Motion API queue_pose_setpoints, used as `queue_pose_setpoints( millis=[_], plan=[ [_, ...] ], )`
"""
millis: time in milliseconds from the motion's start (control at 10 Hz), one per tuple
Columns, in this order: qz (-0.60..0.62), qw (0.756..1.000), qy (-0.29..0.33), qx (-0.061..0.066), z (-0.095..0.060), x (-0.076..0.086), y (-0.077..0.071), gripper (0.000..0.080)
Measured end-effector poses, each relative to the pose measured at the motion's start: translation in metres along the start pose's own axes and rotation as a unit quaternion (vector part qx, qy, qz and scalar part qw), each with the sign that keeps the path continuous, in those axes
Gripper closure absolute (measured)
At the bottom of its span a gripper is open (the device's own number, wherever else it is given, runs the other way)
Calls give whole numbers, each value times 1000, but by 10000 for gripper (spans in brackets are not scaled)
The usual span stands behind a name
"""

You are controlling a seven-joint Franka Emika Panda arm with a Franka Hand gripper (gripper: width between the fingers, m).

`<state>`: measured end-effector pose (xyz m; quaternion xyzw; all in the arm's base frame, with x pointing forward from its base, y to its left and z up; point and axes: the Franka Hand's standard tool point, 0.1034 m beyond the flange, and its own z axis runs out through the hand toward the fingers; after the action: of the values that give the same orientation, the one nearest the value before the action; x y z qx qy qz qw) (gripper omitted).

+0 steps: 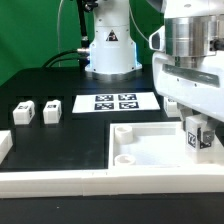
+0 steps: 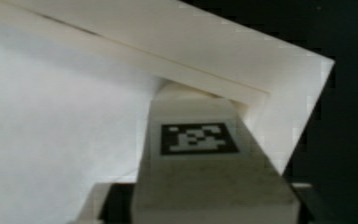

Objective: Assemble one leg

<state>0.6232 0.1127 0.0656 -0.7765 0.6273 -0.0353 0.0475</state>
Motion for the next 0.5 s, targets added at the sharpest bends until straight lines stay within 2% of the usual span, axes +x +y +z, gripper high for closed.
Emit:
queue_pose_setpoints(
  millis=[300,400,500],
  plan=[
    [24,1000,-8,1,0,1,0,508],
    [9,1000,-8,1,1,1,1,425],
    [-7,1000,-8,0,1,1,1,289]
  ],
)
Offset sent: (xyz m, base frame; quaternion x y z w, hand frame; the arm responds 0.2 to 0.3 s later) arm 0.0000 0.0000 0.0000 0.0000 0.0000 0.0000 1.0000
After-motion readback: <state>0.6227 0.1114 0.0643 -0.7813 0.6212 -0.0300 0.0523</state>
